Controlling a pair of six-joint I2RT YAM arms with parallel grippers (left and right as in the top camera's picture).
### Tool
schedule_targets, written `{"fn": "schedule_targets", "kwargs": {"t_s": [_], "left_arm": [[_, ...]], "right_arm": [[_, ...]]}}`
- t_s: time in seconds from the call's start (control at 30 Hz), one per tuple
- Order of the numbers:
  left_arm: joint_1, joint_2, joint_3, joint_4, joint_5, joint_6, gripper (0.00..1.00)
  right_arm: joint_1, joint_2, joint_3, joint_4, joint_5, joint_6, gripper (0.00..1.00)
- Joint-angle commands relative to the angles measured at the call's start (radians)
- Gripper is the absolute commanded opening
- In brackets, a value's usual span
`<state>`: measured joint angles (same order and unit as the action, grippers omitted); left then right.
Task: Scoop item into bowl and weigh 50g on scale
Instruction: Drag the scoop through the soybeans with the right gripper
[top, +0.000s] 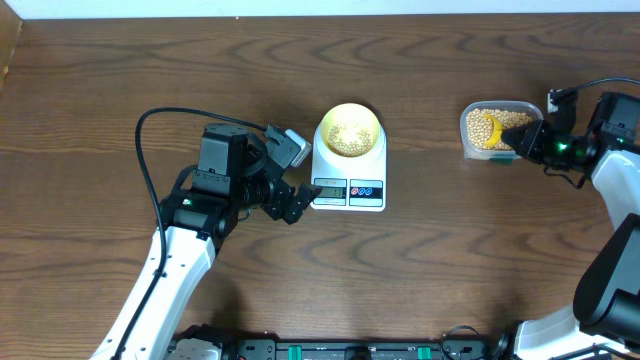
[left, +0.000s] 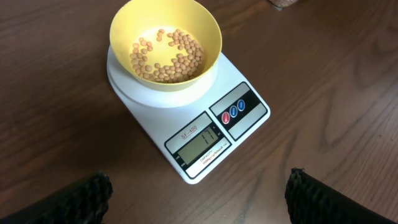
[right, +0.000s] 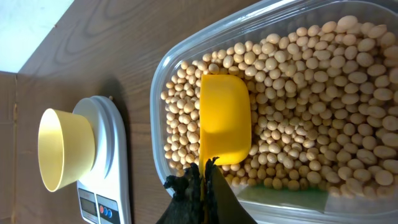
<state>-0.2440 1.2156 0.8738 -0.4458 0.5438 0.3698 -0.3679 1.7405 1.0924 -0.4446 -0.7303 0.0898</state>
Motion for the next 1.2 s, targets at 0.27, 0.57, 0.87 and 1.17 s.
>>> {"fn": "schedule_targets", "kwargs": {"t_s": [0.27,0.57,0.87,1.17], "left_arm": [[0.003,-0.009,-0.002,-0.002,-0.006,0.002,0.91],[0.003,-0.009,-0.002,-0.002,-0.006,0.002,0.91],[0.003,-0.009,-0.002,-0.002,-0.006,0.002,0.91],[0.003,-0.009,-0.002,-0.002,-0.006,0.002,0.91]], "right_arm": [[-0.008,0.012,0.005,0.007,-0.045,0.011,0.01],[-0.073,0.012,0.005,0.015,-0.145,0.01,0.01],[-0.148,0.012,0.005,0.019,-0.252,0.011,0.01],[-0.185,0.012,0.005,0.034,-0.336,0.01,0.01]]}}
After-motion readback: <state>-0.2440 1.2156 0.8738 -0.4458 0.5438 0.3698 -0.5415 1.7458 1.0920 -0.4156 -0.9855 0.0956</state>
